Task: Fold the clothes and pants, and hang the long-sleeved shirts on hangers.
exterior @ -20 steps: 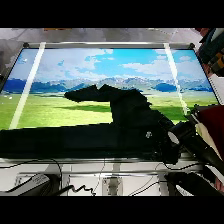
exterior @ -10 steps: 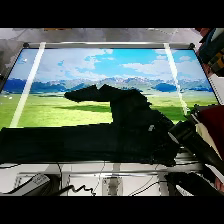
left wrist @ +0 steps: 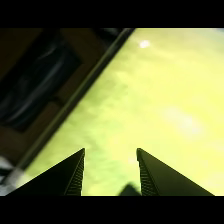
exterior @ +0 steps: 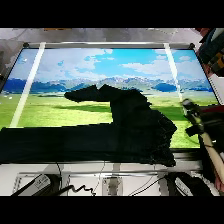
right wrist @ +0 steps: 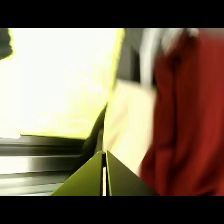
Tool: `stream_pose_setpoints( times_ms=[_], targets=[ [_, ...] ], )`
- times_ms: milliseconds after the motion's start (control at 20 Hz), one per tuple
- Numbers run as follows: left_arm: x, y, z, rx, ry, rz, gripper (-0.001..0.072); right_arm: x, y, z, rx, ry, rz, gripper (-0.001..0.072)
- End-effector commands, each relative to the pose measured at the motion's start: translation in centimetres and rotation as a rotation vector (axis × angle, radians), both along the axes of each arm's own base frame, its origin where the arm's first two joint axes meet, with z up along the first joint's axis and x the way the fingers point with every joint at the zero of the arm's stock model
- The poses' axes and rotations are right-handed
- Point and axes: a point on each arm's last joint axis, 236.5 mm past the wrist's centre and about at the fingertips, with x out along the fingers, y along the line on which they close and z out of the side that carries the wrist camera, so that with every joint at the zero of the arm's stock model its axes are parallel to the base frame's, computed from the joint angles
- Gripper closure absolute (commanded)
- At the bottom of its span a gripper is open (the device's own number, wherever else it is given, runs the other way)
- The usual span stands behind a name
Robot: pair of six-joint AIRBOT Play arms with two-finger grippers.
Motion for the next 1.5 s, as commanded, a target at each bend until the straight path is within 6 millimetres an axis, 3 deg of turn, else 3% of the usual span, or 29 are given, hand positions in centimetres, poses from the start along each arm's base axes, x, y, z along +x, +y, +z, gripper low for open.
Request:
stream_pose_setpoints(
  times_ms=[0,50,100,150,200,250,300,500,750,950,1000,1100,1150,1300,1450],
  targets=[
    [5.6,-6.3,0.5,-0.23,-0.209,-0.05,0.0354,-0.3,2.7,-2.1,0.599,-0.205,-0.315,0.0686],
    [6.7,-8.1,0.4,-0.287,-0.237,-0.07,0.0354,1.4,4.3,-1.1,0.783,-0.316,-0.328,0.0685],
    [7.6,-9.9,0.3,-0.317,-0.238,-0.101,0.0333,3.5,4.3,0.1,0.919,-0.456,-0.417,0.0681],
    [8.3,-11.3,0.2,-0.323,-0.226,-0.135,0.0266,4.4,3.5,0.5,0.966,-0.524,-0.48,0.0615],
    [8.9,-12.6,0.0,-0.331,-0.216,-0.163,0.0131,3.9,2.9,-0.3,0.97,-0.508,-0.533,0.0378],
    [9.3,-13.7,0.0,-0.336,-0.21,-0.187,0.0013,2.8,2.5,-2.0,0.955,-0.44,-0.593,0.0245],
    [9.7,-14.7,-0.1,-0.341,-0.202,-0.21,0.0008,1.7,2.6,-3.5,0.949,-0.368,-0.625,0.0185],
    [10.8,-18.8,-0.6,-0.365,-0.164,-0.295,0.001,2.0,5.4,-7.7,1.086,-0.266,-0.686,0.0157],
    [11.2,-21.2,-0.9,-0.379,-0.14,-0.344,0.0011,5.3,6.9,-11.3,1.158,-0.283,-0.654,0.0156],
    [11.2,-21.2,-1.0,-0.389,-0.145,-0.335,0.0011,5.4,9.2,-12.5,1.185,-0.21,-0.563,0.0164],
    [11.4,-21.4,-1.1,-0.42,-0.158,-0.32,0.0011,5.7,9.6,-12.3,1.185,-0.214,-0.518,0.0237],
    [11.7,-22.5,-2.2,-0.518,-0.168,-0.296,0.0011,6.8,10.5,-11.6,1.209,-0.238,-0.488,0.0599],
    [11.8,-23.4,-3.2,-0.588,-0.161,-0.283,0.0012,7.5,10.7,-11.1,1.218,-0.253,-0.471,0.0679],
    [12.2,-26.1,-7.0,-0.728,-0.091,-0.268,0.0011,10.0,9.8,-8.7,1.187,-0.323,-0.393,0.068],
    [13.0,-28.9,-10.3,-0.779,-0.019,-0.295,0.0011,13.3,6.4,-4.7,1.073,-0.451,-0.304,0.068]
  ],
)
